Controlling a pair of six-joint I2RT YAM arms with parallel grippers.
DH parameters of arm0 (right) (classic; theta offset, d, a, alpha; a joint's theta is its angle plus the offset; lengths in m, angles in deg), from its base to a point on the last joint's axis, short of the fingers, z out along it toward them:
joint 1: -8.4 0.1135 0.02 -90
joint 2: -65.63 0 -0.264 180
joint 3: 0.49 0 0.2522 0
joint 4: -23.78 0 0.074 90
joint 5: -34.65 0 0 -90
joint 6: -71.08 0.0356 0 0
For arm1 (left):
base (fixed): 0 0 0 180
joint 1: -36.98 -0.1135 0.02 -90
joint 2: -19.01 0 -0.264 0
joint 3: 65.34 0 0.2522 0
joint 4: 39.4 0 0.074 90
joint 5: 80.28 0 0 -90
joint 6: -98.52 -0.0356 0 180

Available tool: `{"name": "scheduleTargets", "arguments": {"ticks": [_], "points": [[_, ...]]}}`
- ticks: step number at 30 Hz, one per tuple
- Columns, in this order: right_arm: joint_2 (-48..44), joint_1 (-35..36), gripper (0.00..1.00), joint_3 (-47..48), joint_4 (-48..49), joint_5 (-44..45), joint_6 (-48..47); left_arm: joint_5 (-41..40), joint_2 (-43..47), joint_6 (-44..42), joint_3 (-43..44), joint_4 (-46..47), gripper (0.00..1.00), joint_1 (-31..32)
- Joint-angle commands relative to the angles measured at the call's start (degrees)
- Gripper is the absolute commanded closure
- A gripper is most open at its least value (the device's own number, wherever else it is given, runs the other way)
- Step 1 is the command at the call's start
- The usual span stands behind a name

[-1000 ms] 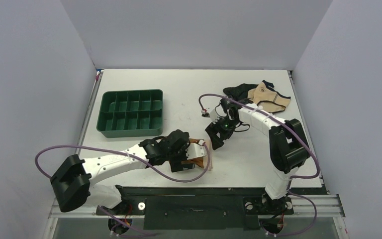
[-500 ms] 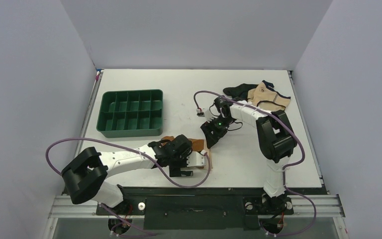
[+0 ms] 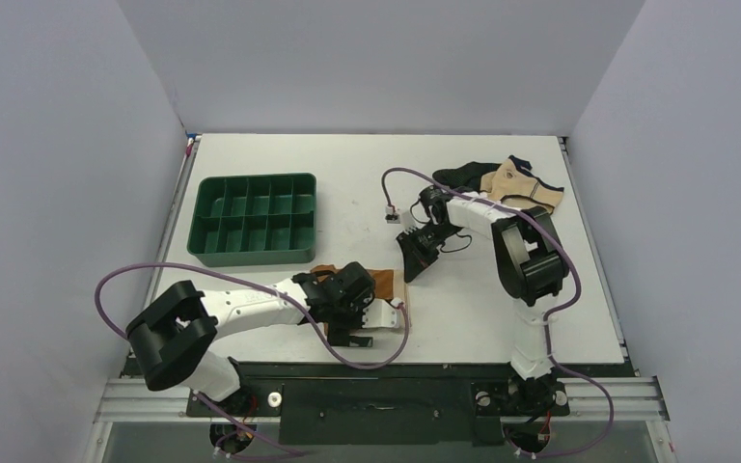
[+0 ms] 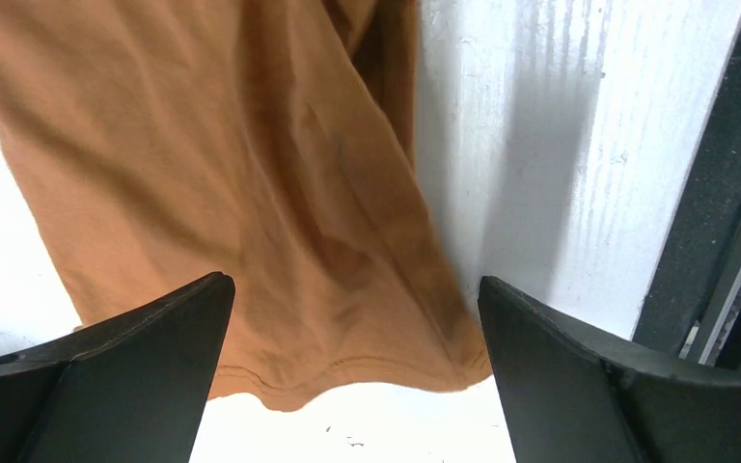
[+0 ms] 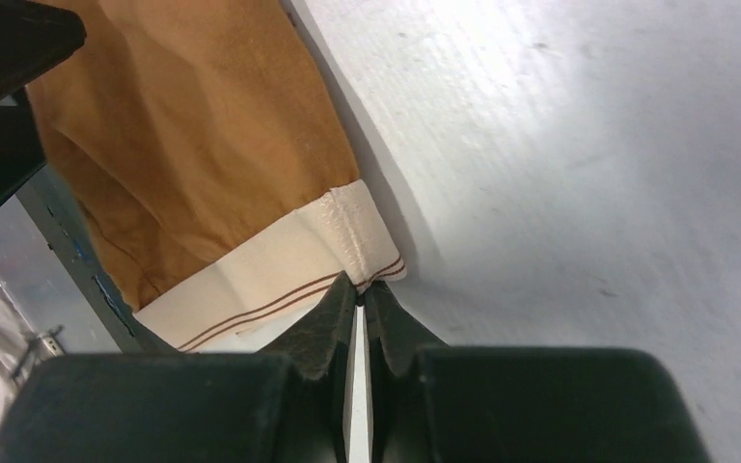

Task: Roll the underwear
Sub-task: Fold the underwear at the center of the board.

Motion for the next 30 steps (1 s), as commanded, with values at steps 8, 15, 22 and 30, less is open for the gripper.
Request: {"name": "scheduleTargets", "arguments": {"ticks": [8, 15, 22, 30], "points": [[-2.7, -6.3, 1.00, 3.1, -1.3, 0.9, -0.6, 4.7, -3.8, -4.8, 2.5, -8.3, 0.03, 1.8], [-4.7, -7.7, 0.91, 1.5, -4.4, 7.3, -4.3, 7.8, -6.0, -3.8, 7.4, -8.0, 0.03, 2.0], [-13.4, -8.6, 0.59, -3.2, -4.9, 8.4, -7.2, 8.3, -2.3, -1.0, 5.9, -4.6, 0.03, 0.4], [-24.1, -8.7, 0.52, -11.6, -4.5, 7.2, -11.7, 6.7, 1.5, 5.3, 3.2, 4.5, 0.03, -6.1]]}}
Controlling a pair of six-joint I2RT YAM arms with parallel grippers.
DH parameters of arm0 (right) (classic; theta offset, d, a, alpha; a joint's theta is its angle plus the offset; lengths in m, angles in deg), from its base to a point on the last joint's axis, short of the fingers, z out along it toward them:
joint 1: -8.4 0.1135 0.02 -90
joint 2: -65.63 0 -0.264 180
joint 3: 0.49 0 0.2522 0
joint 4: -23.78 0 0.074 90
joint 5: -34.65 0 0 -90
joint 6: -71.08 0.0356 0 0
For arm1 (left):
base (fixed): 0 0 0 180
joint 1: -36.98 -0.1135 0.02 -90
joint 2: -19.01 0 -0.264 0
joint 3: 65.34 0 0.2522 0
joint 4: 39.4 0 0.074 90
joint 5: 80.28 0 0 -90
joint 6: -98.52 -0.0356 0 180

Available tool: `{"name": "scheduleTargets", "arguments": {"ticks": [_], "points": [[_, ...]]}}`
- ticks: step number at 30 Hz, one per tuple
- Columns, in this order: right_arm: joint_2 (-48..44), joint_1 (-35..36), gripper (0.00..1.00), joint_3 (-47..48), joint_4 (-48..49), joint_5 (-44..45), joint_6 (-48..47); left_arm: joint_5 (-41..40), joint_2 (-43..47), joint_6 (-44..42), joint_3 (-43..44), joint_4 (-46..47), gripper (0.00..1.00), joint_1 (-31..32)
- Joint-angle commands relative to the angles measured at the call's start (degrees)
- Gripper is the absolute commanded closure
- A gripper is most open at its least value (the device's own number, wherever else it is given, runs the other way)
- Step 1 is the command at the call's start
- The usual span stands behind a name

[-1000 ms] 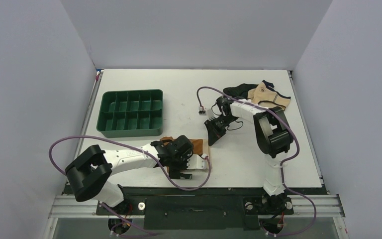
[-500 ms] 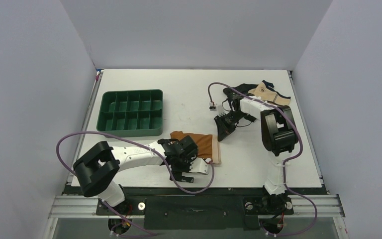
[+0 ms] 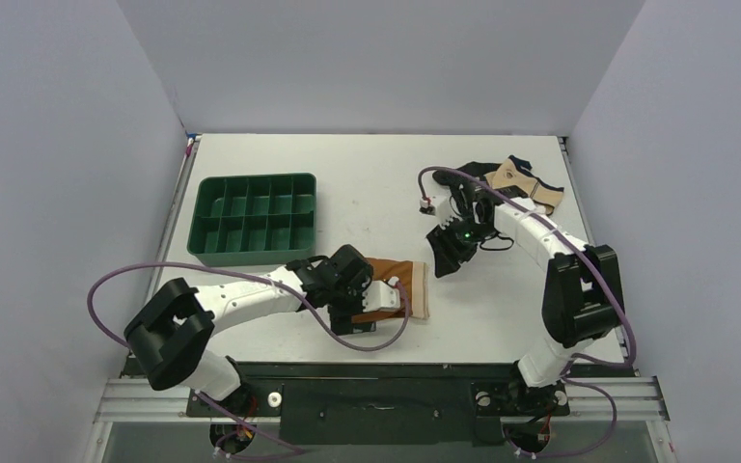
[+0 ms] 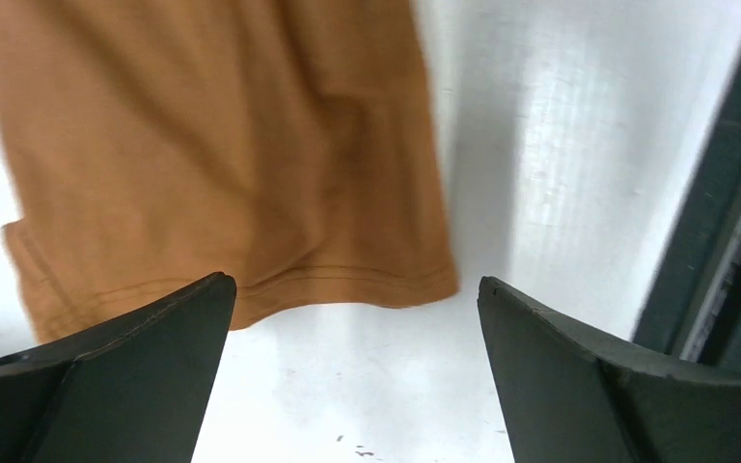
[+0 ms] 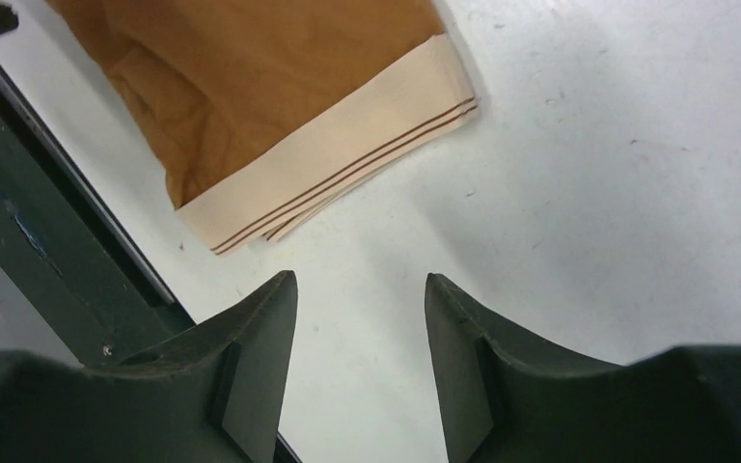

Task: Roll the underwear
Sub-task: Fold the underwear at the center of the board.

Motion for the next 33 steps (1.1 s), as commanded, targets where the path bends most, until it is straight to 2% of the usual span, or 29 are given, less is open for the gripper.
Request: {"name": "scheduleTargets", "arguments": {"ticks": [1, 7, 15, 22, 26, 32, 33], "points": [[-5.1, -0.4, 0.52, -4.2, -0.1, -0.4, -3.5, -0.9, 2.1, 4.4, -0.8, 8.4, 0.03, -2.1], [-8.8, -1.5, 0.51, -7.2, 0.3, -0.6, -2.9, 0.5, 0.3, 7.6, 2.6, 8.9, 0.03, -0.9], [-12.6, -5.2, 0.53, -10.5, -0.5, -1.4, -3.9, -7.0, -5.1, 8.8, 4.6, 11.4, 0.00, 4.9], [-15.1, -7.7, 0.54, -11.8, -2.7, -1.5, -5.5, -9.1, -10.9, 8.1, 7.0, 12.2, 0.19, 6.1], [-15.3, -8.2, 0.55, -12.2, -3.3, -2.1, -6.1, -11.1, -12.9, 7.9, 7.7, 12.5, 0.33, 6.4], [-14.8, -8.5, 0.56, -12.1, -3.6, -2.3, -6.6, -12.0, -14.3, 7.9, 7.3, 11.8, 0.63, 7.5], [-14.3, -8.5, 0.56, -12.0, -3.7, -2.4, -6.8, -11.9, -14.4, 8.1, 7.3, 11.5, 0.75, 7.5]]}}
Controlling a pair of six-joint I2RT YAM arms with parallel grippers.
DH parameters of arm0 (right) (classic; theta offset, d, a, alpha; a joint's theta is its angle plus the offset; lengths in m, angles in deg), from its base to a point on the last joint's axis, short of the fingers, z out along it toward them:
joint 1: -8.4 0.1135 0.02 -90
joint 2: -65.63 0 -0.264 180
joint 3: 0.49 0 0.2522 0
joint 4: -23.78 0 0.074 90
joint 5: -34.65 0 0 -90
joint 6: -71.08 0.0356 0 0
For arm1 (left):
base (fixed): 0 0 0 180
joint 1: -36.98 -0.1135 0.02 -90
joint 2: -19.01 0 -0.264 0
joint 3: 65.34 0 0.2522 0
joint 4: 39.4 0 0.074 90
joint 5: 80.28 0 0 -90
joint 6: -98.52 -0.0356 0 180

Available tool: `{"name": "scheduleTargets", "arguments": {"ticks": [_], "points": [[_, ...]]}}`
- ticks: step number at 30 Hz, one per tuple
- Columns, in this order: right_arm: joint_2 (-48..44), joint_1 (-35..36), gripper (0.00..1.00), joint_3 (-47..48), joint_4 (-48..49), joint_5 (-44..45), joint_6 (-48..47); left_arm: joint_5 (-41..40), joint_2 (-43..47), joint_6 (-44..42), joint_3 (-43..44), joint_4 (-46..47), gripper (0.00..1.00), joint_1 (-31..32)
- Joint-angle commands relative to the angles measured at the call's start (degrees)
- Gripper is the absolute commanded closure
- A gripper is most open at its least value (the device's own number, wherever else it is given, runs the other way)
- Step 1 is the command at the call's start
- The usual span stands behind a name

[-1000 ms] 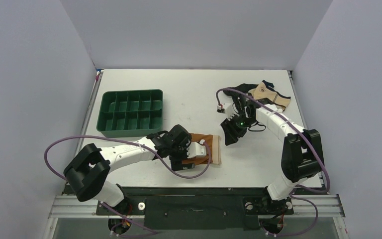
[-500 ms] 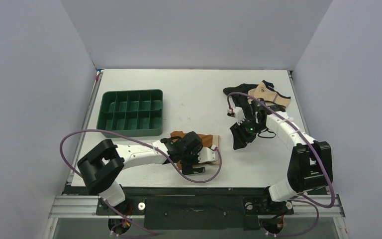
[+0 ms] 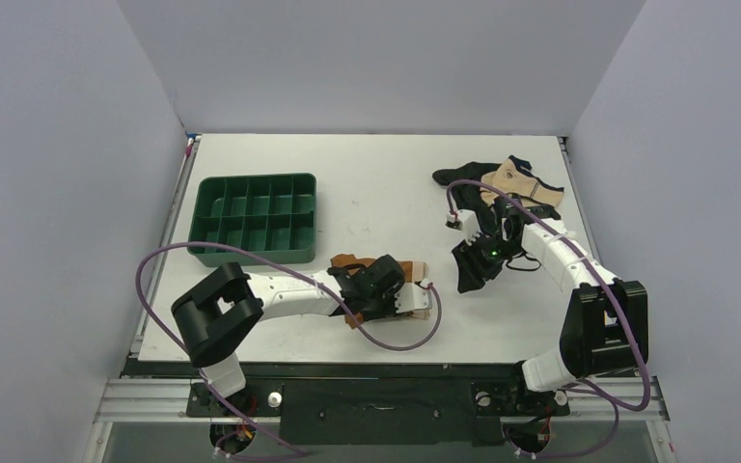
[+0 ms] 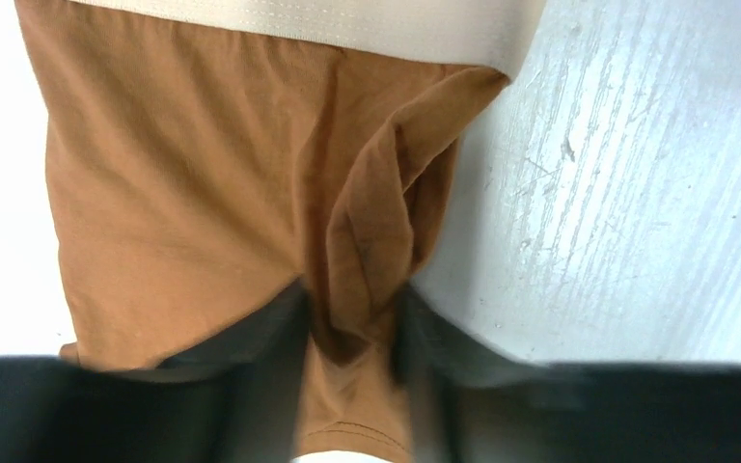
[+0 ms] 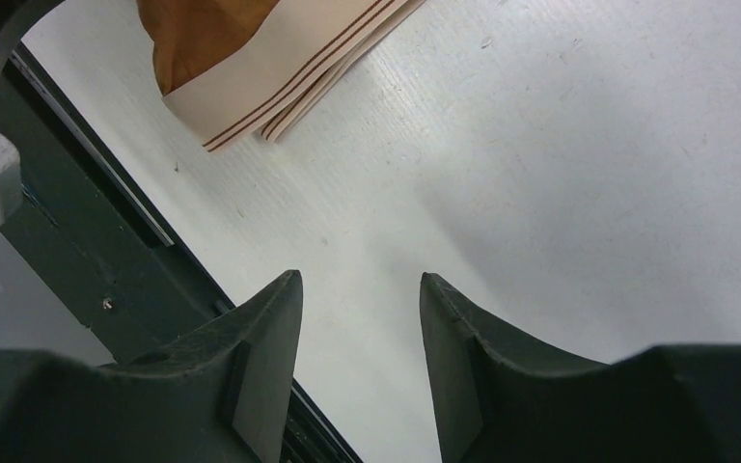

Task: Roll the underwear
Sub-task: Fold the underwear at the center of the board.

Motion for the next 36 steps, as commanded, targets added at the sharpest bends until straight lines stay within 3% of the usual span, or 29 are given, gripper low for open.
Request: {"name": "scheduleTargets", "arguments": {"ticks": [1, 2, 3, 8, 16, 22, 29, 36], "points": [[-0.7, -0.5, 0.56, 0.1, -0.3, -1.7, -1.9, -1.0, -1.7, 0.2, 0.7, -1.1, 0.83, 0.7], [-0.4, -0.5, 0.56, 0.2, -0.3, -1.8, -2.0, -0.7, -1.5, 0.3, 0.8, -1.4, 0.96, 0.7], [-0.2, -0.5, 0.56, 0.3, -0.4, -1.8, -2.1, 0.3, -1.3, 0.4, 1.0, -2.2, 1.00, 0.6], [0.5, -0.5, 0.56, 1.0, -0.5, -3.2, -2.7, 11.5, -2.4, 1.8, 6.3, -9.5, 1.00, -2.6], [0.6, -0.2, 0.52, 2.3, -2.8, -9.9, -6.8, 41.8, -10.1, 4.9, 20.4, -23.7, 1.00, -15.8], [0.3, 0.3, 0.51, 2.9, -3.4, -13.4, -9.2, 56.3, -18.4, 6.2, 29.2, -31.6, 1.00, -22.9], [-1.6, 3.1, 0.41, 2.1, -0.3, -11.5, -8.2, 66.7, -28.0, 4.6, 38.1, -42.2, 1.00, -26.5], [-7.2, 11.0, 0.37, -2.9, 13.6, -0.3, -2.3, 70.7, -32.2, 1.5, 43.4, -49.2, 1.00, -28.2]]}}
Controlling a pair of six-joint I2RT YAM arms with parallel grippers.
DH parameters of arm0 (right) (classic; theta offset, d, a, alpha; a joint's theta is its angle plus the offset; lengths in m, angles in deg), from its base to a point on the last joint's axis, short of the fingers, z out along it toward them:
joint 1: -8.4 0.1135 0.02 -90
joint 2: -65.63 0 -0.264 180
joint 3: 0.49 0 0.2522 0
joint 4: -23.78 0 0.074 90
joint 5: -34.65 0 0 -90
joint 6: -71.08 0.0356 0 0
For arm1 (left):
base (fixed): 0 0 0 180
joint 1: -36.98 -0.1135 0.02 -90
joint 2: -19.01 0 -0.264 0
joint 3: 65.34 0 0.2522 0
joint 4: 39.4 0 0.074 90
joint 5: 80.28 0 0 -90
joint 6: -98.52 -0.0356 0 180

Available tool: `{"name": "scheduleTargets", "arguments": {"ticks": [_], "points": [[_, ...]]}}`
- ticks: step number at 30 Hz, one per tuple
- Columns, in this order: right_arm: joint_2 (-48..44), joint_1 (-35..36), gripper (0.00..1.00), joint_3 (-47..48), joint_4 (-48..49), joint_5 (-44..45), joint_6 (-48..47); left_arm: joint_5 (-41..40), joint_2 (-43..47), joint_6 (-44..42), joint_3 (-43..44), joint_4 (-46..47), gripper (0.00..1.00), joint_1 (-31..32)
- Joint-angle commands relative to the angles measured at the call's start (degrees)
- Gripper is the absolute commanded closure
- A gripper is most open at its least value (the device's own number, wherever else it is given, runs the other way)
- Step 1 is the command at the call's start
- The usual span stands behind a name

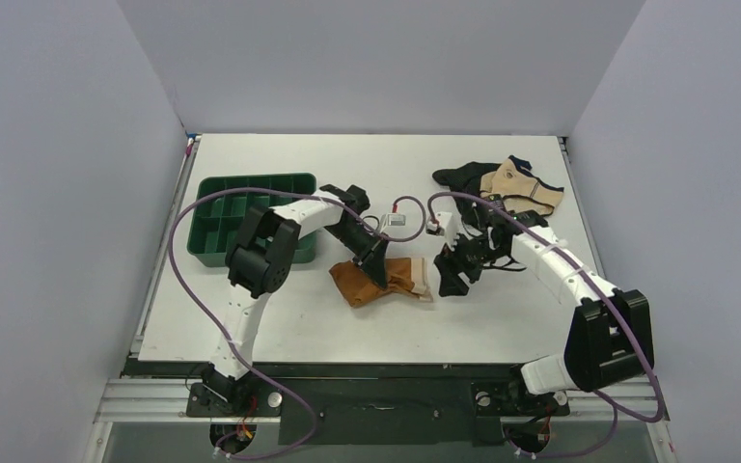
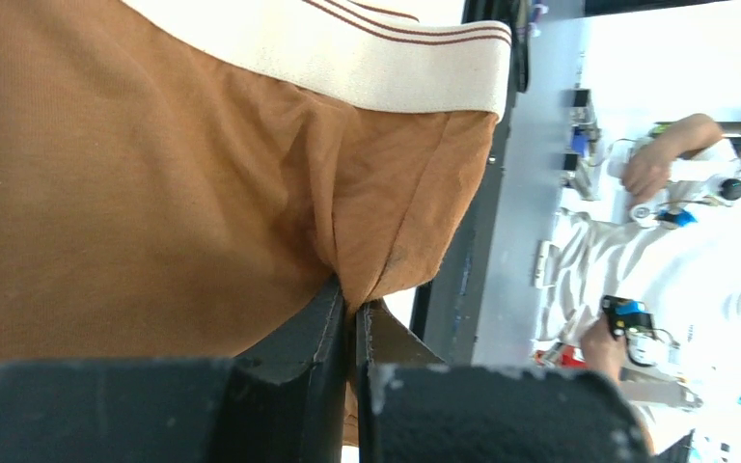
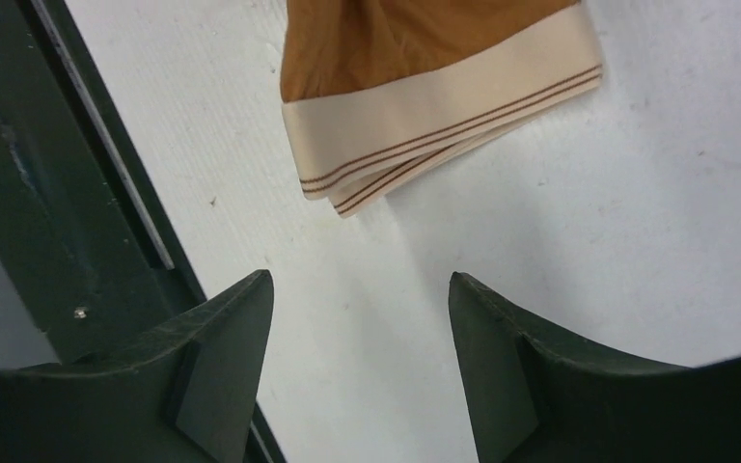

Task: Roll the underwear
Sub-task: Fold the underwear at the center of the board.

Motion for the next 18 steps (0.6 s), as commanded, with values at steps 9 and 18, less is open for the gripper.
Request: {"name": "scheduleTargets", "arguments": {"ticks": [9, 18], "points": [[-10.5, 16.5, 0.34, -6.4, 19.0, 19.6, 3.9, 6.9, -3.9, -5.5, 6.7, -11.2, 1.00, -1.3], [-5.5, 24.5, 0.34, -6.4, 21.9, 26.3, 2.4, 6.5, -4.7, -5.9, 7.0, -11.9, 1.00, -1.3]]}}
